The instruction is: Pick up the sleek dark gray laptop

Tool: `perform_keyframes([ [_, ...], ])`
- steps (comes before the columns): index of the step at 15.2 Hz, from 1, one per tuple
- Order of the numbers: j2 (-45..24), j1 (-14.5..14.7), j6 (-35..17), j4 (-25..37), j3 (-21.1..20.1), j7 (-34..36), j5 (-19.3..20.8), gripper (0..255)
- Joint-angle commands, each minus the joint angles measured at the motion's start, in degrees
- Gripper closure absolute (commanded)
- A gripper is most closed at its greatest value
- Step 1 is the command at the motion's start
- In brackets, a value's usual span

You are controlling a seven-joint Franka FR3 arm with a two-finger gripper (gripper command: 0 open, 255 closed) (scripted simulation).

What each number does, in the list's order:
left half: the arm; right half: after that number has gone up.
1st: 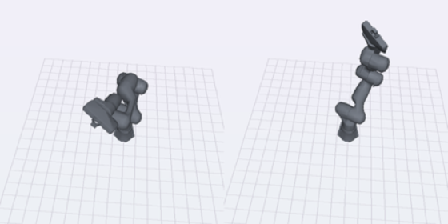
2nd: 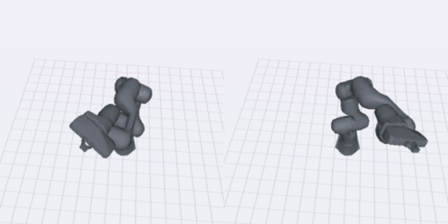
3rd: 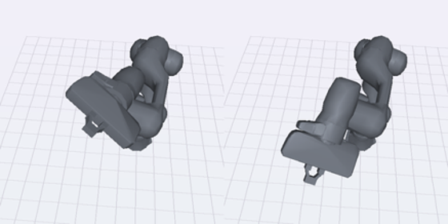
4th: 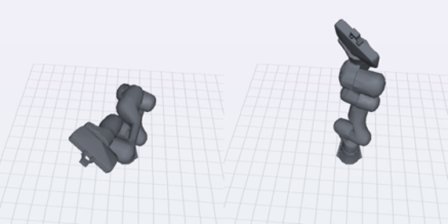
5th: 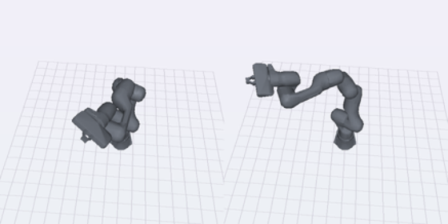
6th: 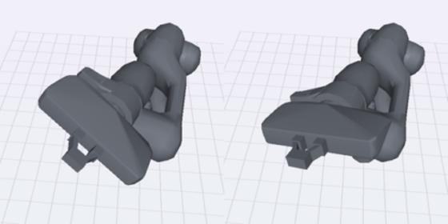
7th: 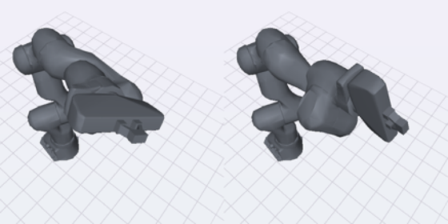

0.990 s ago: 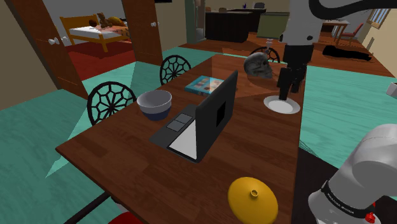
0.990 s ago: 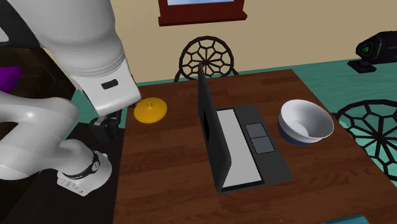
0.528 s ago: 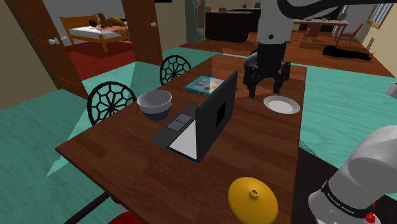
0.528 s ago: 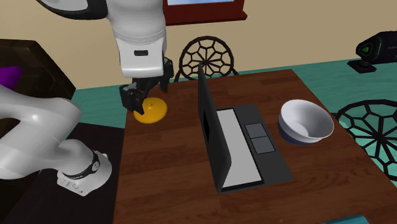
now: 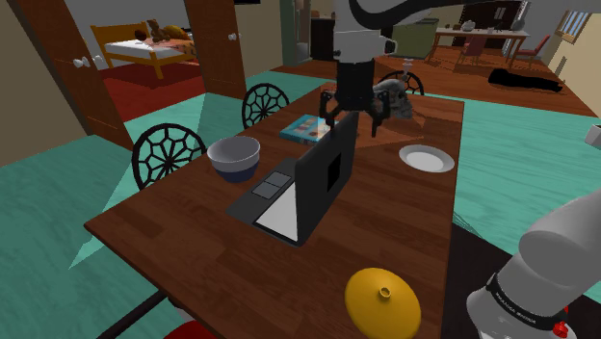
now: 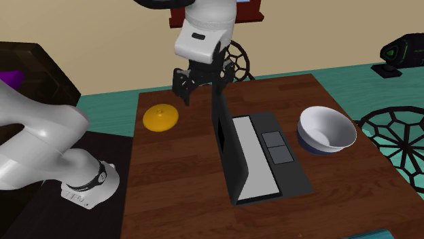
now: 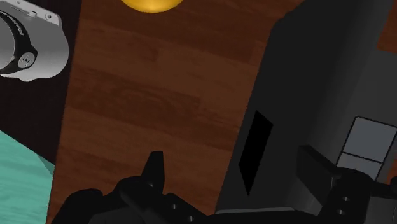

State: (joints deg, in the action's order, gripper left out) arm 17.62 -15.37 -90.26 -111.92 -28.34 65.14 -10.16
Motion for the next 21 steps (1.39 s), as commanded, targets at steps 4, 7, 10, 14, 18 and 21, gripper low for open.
perform_keyframes([
  [4,-11.4,-2.8,1.0,11.2,-4.9,20.6,6.0,0],
  [7,-11.1,-2.6,-1.3,8.6,-4.8,20.5,5.8,0],
  [10,-11.0,-2.6,-3.7,6.1,-4.8,20.3,5.7,0],
  [14,-10.9,-2.6,-4.8,5.0,-4.8,20.3,5.7,255],
  [18,-10.9,-2.6,-4.8,4.9,-4.8,20.3,5.7,255],
  [21,-10.9,-2.6,-4.8,4.9,-4.8,20.3,5.7,255],
])
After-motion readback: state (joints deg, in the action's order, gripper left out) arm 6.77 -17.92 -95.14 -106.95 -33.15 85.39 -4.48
